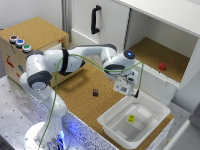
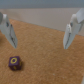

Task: Rotate the purple block towards the right

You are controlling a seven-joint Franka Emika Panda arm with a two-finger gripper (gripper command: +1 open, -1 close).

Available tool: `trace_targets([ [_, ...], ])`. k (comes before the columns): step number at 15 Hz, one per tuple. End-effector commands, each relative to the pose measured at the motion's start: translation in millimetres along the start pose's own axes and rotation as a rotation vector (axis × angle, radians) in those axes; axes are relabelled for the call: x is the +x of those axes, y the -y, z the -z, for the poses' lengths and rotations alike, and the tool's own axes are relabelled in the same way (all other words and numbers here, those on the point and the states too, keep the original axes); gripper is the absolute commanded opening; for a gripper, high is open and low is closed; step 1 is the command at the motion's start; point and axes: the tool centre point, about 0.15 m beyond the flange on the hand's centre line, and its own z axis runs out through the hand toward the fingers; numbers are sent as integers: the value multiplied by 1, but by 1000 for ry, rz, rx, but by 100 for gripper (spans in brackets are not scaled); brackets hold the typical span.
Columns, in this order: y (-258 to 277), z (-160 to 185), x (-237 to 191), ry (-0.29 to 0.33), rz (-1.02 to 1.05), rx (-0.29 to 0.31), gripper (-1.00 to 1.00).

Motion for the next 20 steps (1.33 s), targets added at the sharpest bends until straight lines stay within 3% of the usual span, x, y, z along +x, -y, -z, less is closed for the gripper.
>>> trace_targets([
  [1, 57, -61, 22, 60, 133, -148, 100],
  [5, 83, -103, 34, 87, 162, -125, 100],
  [12, 92, -165, 39, 110, 186, -215, 100],
  [16, 85, -186, 52, 131, 166, -252, 100],
  [20, 61, -193, 60, 141, 51, -236, 100],
])
